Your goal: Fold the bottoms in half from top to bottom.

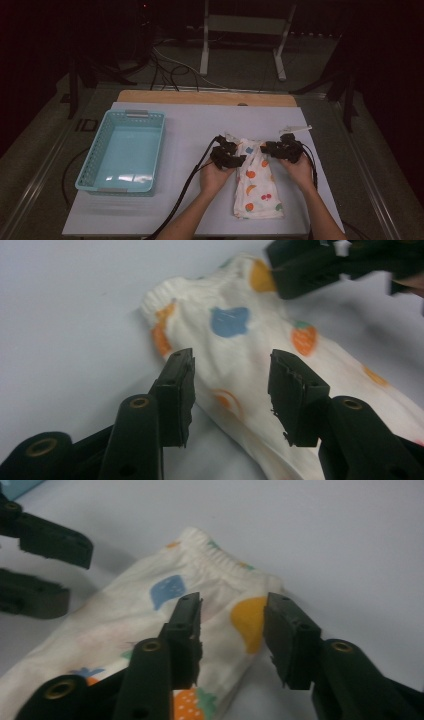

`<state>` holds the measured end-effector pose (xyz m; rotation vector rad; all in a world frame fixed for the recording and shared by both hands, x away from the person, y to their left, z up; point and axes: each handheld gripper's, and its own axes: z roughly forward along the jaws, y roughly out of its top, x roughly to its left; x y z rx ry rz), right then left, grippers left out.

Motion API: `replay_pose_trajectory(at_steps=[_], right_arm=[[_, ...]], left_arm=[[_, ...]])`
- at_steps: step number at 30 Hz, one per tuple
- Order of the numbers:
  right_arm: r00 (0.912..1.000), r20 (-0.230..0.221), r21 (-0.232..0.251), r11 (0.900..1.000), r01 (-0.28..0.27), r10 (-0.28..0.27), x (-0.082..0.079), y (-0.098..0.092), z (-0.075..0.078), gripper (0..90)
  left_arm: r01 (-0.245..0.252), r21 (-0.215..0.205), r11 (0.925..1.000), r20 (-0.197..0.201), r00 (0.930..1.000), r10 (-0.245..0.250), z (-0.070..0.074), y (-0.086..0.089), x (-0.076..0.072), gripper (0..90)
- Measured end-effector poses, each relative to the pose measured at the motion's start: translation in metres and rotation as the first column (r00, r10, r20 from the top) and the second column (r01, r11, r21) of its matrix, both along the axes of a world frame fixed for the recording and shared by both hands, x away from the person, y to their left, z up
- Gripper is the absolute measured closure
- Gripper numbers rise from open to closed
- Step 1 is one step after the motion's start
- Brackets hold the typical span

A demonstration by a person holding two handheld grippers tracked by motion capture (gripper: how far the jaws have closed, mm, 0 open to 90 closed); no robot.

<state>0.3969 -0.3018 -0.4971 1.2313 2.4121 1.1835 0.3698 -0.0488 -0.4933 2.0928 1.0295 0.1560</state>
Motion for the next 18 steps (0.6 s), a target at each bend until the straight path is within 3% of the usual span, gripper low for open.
replay_pose_trajectory(at_steps=[4,7,12,14,18], right_arm=[[0.9997,-0.022,-0.016,1.000,0.013,-0.013,0.005,-0.001,-0.005,50.4],[0.9991,-0.035,-0.027,0.999,0.024,-0.025,0.008,-0.002,-0.011,48.6],[0.9976,-0.063,-0.025,0.999,0.028,-0.029,0.012,0.001,-0.019,48.8],[0.9966,-0.074,0.008,0.999,0.036,-0.035,0.013,0.000,-0.021,50.5],[0.9965,-0.079,0.014,0.999,0.029,-0.028,0.015,0.002,-0.026,56.4]], left_arm=[[-0.055,-0.030,0.9980,-0.036,0.9979,0.054,-0.008,-0.004,0.010,42.8],[-0.081,-0.002,0.9967,-0.051,0.9954,0.081,-0.014,-0.005,0.017,43.0],[-0.118,-0.003,0.9930,-0.096,0.9884,0.118,-0.024,-0.006,0.025,48.1],[-0.125,-0.027,0.9918,-0.106,0.9869,0.122,-0.025,-0.007,0.028,49.6],[-0.121,0.010,0.9926,-0.084,0.9890,0.122,-0.025,-0.013,0.032,60.0]])
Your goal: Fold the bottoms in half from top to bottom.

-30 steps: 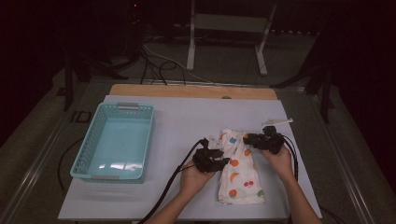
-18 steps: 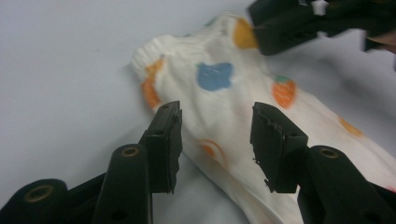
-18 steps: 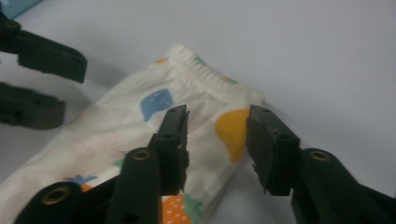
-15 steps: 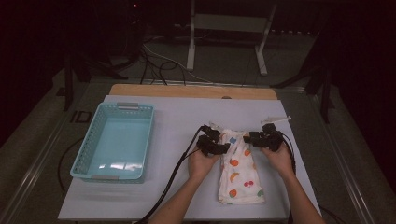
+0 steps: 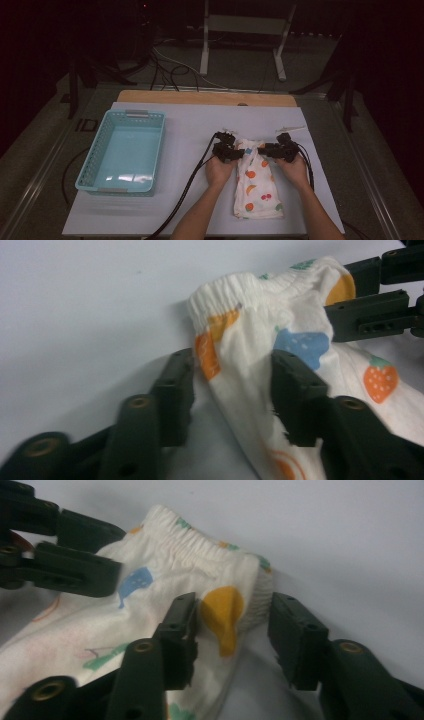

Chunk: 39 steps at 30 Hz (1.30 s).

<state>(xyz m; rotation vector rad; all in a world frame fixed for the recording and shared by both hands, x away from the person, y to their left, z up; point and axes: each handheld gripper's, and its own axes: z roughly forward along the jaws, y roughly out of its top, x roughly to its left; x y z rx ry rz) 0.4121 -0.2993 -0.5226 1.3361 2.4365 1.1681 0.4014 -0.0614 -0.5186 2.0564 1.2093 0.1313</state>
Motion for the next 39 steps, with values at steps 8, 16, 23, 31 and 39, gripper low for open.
replay_pose_trajectory(at_steps=[8,16,23,31,39], right_arm=[[0.9990,-0.001,-0.003,0.999,-0.044,0.044,0.003,0.009,0.000,75.0],[0.9990,0.038,0.021,0.999,-0.027,0.026,0.004,0.009,0.013,78.1],[0.9956,0.087,0.043,0.998,-0.039,0.035,0.013,0.014,0.046,78.1],[0.9957,0.082,0.098,0.994,-0.052,0.044,0.009,0.008,0.046,77.9],[0.9915,0.104,0.115,0.989,-0.090,0.078,-0.006,0.000,0.051,77.9]], left_arm=[[0.018,-0.004,0.9998,-0.014,0.9997,-0.019,-0.002,0.001,0.008,88.7],[0.047,-0.005,0.9989,0.013,0.9988,-0.047,0.017,0.009,0.021,89.1],[0.048,-0.037,0.9981,0.094,0.9945,-0.045,0.049,0.021,0.029,89.0],[0.100,-0.033,0.9944,0.134,0.9864,-0.095,0.052,0.023,0.018,88.8],[0.146,-0.061,0.9874,0.173,0.9758,-0.134,0.059,0.023,0.003,88.8]])
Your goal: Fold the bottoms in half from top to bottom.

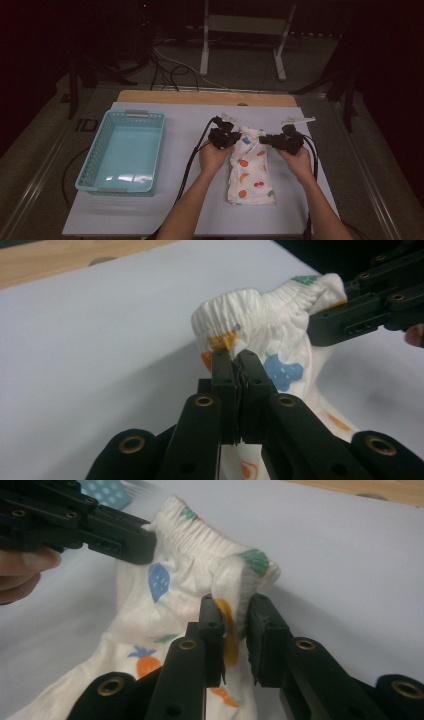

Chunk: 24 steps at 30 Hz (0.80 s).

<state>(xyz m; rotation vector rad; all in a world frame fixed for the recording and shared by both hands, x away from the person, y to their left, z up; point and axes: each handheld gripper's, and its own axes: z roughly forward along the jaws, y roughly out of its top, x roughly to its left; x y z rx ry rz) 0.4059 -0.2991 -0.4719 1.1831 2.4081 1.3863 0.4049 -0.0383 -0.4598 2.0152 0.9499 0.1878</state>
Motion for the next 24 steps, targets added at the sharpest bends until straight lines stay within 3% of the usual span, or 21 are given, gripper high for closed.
replay_pose_trajectory(at_steps=[13,24], right_arm=[[0.9989,0.000,-0.001,0.999,-0.046,0.046,-0.031,-0.005,0.000,77.6],[0.9970,-0.033,-0.030,0.997,-0.071,0.070,-0.050,-0.001,-0.009,77.5]], left_arm=[[0.072,-0.017,0.9972,0.031,0.9969,-0.072,-0.007,0.006,-0.036,88.8],[0.128,-0.008,0.9918,0.043,0.9909,-0.127,-0.017,0.010,-0.061,88.7]])
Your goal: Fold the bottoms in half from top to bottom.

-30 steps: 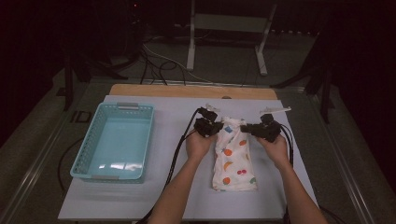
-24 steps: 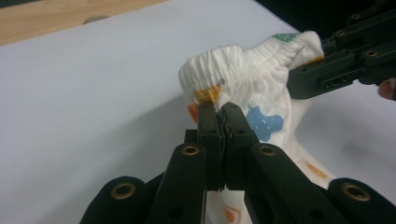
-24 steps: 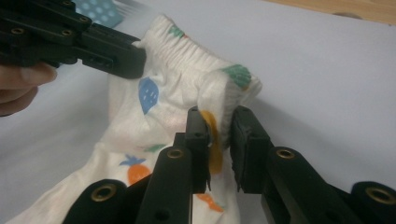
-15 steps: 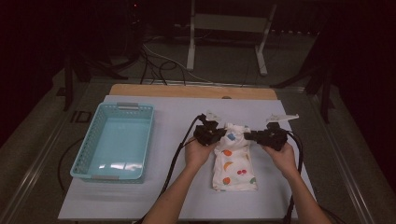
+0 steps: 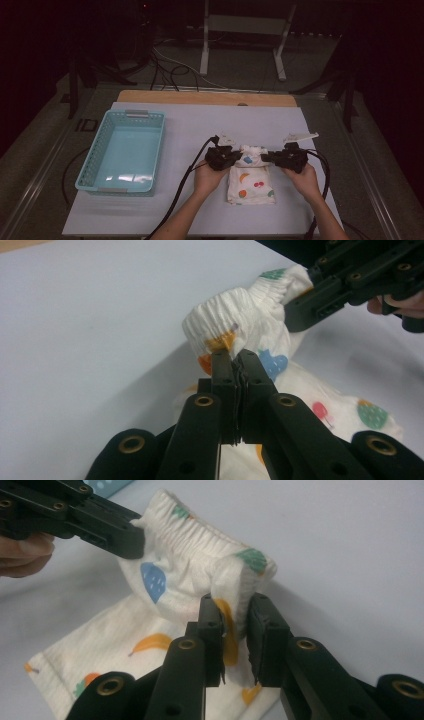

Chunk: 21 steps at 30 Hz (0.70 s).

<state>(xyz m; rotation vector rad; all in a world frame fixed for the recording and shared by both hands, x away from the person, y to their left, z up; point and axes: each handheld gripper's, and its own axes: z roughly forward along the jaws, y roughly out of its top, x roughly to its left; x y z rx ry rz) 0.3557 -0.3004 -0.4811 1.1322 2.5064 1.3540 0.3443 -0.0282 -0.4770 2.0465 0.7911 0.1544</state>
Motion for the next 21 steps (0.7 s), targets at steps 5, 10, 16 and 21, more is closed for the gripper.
replay_pose_trajectory(at_steps=[5,10,16,21], right_arm=[[1.0000,0.004,-0.004,1.000,-0.005,0.005,-0.012,0.000,-0.007,77.2],[0.9997,-0.017,-0.018,1.000,-0.017,0.016,-0.019,0.002,-0.018,76.7],[0.9987,-0.034,-0.043,0.998,-0.041,0.039,-0.022,0.002,-0.020,74.3],[0.9970,-0.043,-0.066,0.996,-0.067,0.064,-0.024,0.004,-0.020,66.2]], left_arm=[[0.022,0.015,0.9997,0.007,0.9997,-0.022,-0.005,0.000,-0.010,88.7],[0.051,0.037,0.9980,0.003,0.9987,-0.051,-0.013,-0.001,-0.019,88.6],[0.063,0.054,0.9966,-0.004,0.9980,-0.063,-0.021,0.001,-0.025,88.6],[0.083,0.065,0.9945,-0.005,0.9966,-0.082,-0.027,0.001,-0.030,88.2]])
